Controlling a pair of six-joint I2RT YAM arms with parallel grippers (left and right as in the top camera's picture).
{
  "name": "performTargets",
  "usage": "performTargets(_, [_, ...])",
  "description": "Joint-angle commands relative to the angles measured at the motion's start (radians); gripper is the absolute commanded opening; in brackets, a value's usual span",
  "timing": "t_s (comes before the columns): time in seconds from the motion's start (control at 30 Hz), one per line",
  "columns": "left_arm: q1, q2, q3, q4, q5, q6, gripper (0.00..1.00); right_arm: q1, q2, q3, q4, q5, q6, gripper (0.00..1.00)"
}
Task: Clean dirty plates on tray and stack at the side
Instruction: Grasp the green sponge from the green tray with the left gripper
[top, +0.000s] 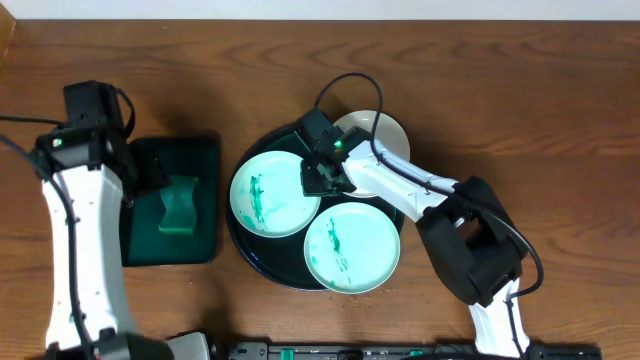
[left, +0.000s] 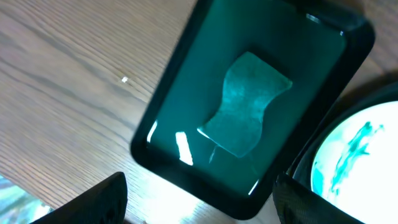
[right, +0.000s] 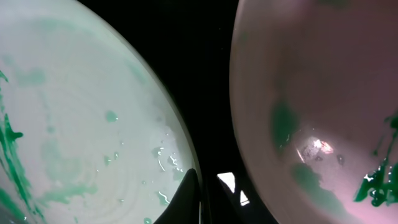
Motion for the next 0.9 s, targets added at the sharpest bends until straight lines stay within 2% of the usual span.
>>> performTargets(0.0, [0.005,0.066,-0.006,-0.005,0.061,-0.003,0.75,0.012,0.036,0.013,0.010,0.009,-0.005,0.01])
performTargets(0.23, [0.005,0.182,-0.042,-0.007,0.101,0.042,0.74,0.010,0.036,0.013,0.009,0.008,-0.013,0.01])
performTargets(0.4, [0.005,0.273,-0.043,0.011,0.188,0.165,0.71,0.010,0.036,0.013,0.009,0.008,-0.013,0.01])
performTargets(0.87, [0.005,0.453,-0.043,0.118,0.187,0.241,0.57,0.009,0.036,0.013,0.012,0.005,-0.029,0.01])
